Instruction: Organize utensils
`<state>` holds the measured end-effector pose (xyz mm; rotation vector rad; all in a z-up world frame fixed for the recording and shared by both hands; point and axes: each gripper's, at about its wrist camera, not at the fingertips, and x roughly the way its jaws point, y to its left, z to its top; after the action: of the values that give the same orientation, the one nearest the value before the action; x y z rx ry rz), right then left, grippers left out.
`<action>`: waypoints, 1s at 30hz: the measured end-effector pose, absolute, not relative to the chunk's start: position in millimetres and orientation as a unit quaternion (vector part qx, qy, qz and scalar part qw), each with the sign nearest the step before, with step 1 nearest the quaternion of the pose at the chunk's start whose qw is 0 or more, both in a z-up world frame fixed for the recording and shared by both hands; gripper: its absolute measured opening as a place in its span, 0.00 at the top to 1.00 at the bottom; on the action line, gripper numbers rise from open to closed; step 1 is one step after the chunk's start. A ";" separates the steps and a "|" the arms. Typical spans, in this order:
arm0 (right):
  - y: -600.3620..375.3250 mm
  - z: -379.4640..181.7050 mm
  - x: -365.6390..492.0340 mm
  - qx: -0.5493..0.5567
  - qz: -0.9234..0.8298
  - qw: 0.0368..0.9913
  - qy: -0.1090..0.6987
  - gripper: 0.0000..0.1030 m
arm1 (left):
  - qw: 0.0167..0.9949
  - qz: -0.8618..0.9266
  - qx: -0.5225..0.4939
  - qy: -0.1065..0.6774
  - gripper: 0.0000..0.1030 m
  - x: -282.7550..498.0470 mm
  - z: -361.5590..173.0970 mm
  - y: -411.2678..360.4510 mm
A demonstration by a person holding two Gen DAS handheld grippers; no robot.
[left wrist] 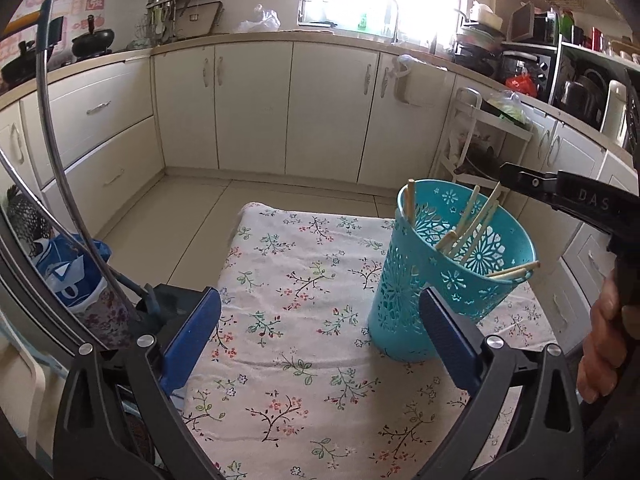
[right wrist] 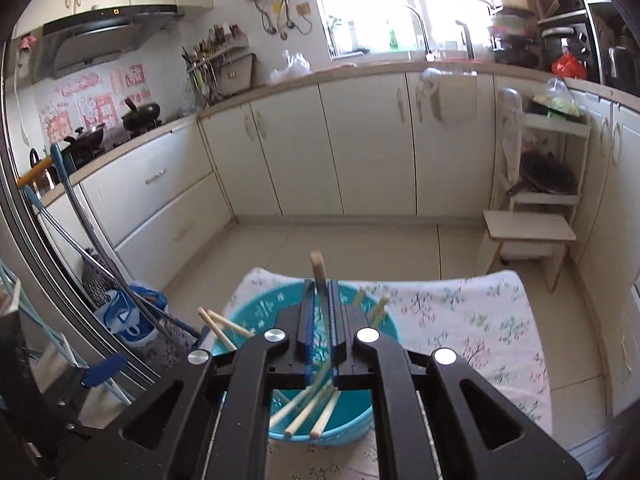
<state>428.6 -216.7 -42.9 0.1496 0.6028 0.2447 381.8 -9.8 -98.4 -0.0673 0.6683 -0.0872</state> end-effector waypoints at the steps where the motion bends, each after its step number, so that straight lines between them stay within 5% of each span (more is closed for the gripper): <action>1: -216.8 -46.5 426.0 0.076 0.117 0.945 0.295 0.77 | 0.943 -0.043 -0.029 0.329 0.08 381.1 -98.4 -11.1; 5: -218.0 -53.6 403.8 0.084 0.115 0.946 0.291 0.66 | 0.943 -0.040 -0.008 0.331 0.08 376.4 -98.0 -19.5; 10: -222.1 -63.8 354.9 0.092 0.098 0.946 0.296 0.36 | 0.939 0.005 0.032 0.342 0.08 365.1 -97.4 -30.5; 16: -235.4 -76.2 292.6 0.095 0.052 0.936 0.335 0.16 | 0.927 0.026 0.051 0.371 0.08 330.5 -90.2 -38.8; 21: -245.9 -70.7 247.1 0.102 0.035 0.931 0.348 0.07 | 0.911 0.001 0.035 0.412 0.08 292.7 -74.8 -40.5; 30: -232.2 -53.2 181.3 0.096 0.049 0.926 0.360 0.07 | 0.922 0.015 0.070 0.381 0.08 205.5 -31.9 -50.6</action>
<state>181.3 -232.2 -53.2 0.1974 0.7391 0.1011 205.5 -50.6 -31.9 0.1433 0.7833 0.0318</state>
